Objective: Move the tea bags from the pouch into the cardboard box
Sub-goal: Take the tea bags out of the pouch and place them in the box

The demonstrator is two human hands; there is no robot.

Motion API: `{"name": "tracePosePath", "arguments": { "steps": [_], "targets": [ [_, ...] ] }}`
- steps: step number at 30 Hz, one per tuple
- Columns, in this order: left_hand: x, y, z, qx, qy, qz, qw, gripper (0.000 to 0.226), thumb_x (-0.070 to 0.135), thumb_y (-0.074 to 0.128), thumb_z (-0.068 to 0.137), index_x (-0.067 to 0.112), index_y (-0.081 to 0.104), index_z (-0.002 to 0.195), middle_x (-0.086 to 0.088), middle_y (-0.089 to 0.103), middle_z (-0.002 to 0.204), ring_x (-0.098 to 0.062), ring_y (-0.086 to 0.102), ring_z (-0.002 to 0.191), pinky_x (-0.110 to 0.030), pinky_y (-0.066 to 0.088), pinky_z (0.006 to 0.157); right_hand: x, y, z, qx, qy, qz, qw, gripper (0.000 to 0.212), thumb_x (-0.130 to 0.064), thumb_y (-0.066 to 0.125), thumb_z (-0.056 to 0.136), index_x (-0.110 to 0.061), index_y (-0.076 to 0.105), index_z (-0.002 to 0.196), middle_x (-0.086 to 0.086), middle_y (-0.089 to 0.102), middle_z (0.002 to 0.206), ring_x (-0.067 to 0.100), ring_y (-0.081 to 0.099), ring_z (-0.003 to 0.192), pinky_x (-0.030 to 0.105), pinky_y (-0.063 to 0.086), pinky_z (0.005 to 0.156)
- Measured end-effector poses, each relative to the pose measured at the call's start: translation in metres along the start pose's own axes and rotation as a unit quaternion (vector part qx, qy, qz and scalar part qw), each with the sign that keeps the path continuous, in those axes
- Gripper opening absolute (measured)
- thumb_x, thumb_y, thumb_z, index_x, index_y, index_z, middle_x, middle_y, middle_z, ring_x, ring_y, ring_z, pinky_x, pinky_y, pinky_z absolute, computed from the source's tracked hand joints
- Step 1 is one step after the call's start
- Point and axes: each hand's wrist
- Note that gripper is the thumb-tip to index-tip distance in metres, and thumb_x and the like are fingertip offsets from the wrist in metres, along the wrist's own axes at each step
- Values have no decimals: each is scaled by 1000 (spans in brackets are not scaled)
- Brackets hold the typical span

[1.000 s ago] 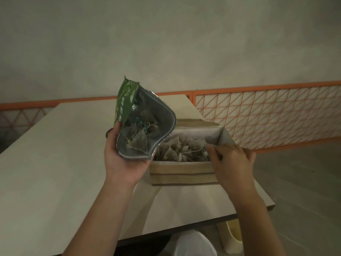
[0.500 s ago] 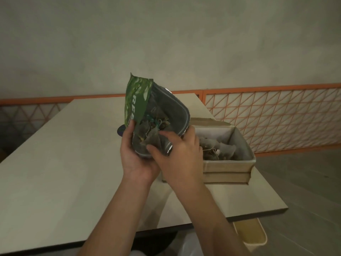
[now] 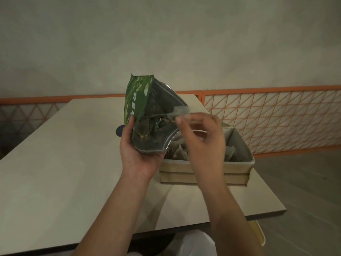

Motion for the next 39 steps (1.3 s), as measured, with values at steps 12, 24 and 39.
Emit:
{"name": "tracePosePath", "arguments": {
  "steps": [12, 24, 39],
  "targets": [
    [-4, 1, 11, -34, -19, -12, 999, 60, 48, 62, 85, 21, 64, 138, -14, 63, 140, -36, 59, 130, -38, 61, 76, -14, -56, 40, 57, 17, 181, 982, 13, -9, 65, 91, 0, 58, 96, 15, 69, 88, 22, 70, 75, 30, 57, 73],
    [-4, 2, 20, -18, -18, -33, 999, 52, 47, 61, 92, 19, 65, 136, -16, 63, 139, -37, 59, 130, -41, 61, 84, 19, -59, 34, 169, -7, 154, 973, 12, 1, 60, 89, -8, 52, 89, 11, 59, 86, 30, 62, 80, 32, 56, 69],
    [5, -3, 26, 3, -2, -32, 999, 50, 45, 58, 95, 17, 65, 137, -14, 63, 140, -34, 57, 133, -40, 62, 85, 50, -27, 27, -113, 24, -294, 949, 18, -31, 67, 87, -34, 57, 102, -19, 61, 92, 10, 60, 95, 32, 28, 100]
  ]
}}
Point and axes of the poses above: each hand's wrist, its own z-axis towards the middle knuckle, its own y-axis out of the palm, x = y × z
